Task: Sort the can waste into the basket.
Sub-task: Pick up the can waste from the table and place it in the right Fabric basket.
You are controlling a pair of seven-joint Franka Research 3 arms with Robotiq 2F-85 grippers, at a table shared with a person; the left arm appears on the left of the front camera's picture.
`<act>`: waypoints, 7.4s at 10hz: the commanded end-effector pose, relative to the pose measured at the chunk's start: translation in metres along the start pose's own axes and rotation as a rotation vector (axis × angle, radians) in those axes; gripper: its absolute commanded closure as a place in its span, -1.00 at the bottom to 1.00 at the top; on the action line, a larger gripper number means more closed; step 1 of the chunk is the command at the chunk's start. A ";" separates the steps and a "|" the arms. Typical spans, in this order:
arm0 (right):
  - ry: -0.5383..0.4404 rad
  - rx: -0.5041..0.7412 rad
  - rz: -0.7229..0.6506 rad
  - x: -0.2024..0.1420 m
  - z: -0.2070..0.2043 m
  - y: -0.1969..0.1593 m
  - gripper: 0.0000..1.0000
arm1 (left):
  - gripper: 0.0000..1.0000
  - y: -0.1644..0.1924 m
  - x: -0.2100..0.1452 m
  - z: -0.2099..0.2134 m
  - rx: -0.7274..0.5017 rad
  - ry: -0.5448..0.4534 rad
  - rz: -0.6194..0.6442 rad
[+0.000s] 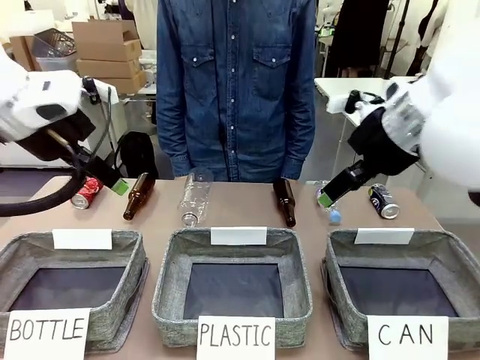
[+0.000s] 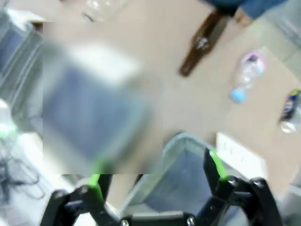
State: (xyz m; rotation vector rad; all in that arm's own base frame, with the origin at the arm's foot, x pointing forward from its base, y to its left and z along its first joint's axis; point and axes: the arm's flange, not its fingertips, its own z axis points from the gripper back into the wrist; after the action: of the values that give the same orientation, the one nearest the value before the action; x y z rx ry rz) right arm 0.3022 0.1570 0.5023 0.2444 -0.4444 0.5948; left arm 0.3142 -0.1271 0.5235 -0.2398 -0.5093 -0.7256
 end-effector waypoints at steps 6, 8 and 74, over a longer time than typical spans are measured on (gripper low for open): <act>-0.518 0.739 -0.676 -0.129 0.087 -0.081 -1.00 | -1.00 0.097 -0.098 0.085 -0.860 -0.472 0.591; -0.606 0.630 -0.811 -0.155 0.099 -0.097 -1.00 | -1.00 0.111 -0.102 0.088 -0.785 -0.439 0.664; -0.563 0.696 -0.774 -0.099 0.156 -0.152 -1.00 | 1.00 0.155 -0.033 0.048 -0.116 0.172 0.426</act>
State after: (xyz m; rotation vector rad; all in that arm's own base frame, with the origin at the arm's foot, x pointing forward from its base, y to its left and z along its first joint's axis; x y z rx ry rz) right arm 0.2633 -0.0673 0.5772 1.1907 -0.5969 -0.1471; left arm 0.3411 0.0105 0.5388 -0.3705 -0.2771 -0.4495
